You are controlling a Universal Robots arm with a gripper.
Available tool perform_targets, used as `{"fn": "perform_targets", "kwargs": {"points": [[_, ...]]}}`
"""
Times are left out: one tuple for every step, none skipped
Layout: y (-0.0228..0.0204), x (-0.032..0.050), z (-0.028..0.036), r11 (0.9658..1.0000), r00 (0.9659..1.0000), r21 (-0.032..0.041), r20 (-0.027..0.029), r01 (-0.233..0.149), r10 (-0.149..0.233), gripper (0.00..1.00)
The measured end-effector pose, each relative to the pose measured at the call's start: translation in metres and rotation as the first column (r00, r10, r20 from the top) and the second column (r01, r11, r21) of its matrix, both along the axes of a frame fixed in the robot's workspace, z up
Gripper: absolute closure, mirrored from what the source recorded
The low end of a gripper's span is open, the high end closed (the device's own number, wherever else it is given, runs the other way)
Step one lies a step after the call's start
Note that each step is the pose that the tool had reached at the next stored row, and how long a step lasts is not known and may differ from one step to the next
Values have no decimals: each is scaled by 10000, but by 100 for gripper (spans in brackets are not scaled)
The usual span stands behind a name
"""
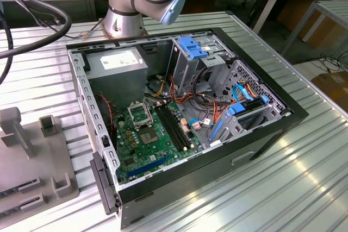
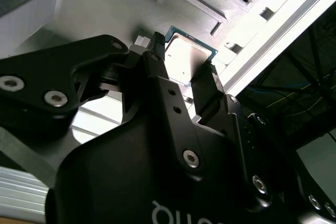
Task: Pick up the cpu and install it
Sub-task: 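Pick up the cpu and move it towards the insertion slot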
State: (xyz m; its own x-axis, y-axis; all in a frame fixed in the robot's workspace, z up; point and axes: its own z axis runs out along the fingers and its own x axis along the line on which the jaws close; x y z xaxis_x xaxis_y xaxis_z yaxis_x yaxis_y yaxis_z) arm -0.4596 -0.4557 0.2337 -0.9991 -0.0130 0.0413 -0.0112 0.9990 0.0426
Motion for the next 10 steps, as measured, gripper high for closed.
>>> {"fn": "perform_targets", "kwargs": {"points": [[0, 0, 5, 10000, 10000, 0, -1, 0, 0, 54], [0, 0, 12, 10000, 10000, -1, -1, 0, 0, 54], [0, 0, 19, 10000, 10000, -1, -1, -1, 1, 54], [0, 0, 24, 10000, 10000, 0, -1, 0, 0, 54], [0, 0, 29, 10000, 10000, -1, -2, 0, 0, 54], [0, 0, 35, 10000, 10000, 0, -1, 0, 0, 54], [0, 0, 39, 10000, 10000, 0, -1, 0, 0, 54], [0, 0, 47, 10000, 10000, -1, -1, 0, 0, 54], [0, 0, 52, 10000, 10000, -1, -2, 0, 0, 54], [0, 0, 60, 10000, 10000, -1, -2, 0, 0, 54]]}}
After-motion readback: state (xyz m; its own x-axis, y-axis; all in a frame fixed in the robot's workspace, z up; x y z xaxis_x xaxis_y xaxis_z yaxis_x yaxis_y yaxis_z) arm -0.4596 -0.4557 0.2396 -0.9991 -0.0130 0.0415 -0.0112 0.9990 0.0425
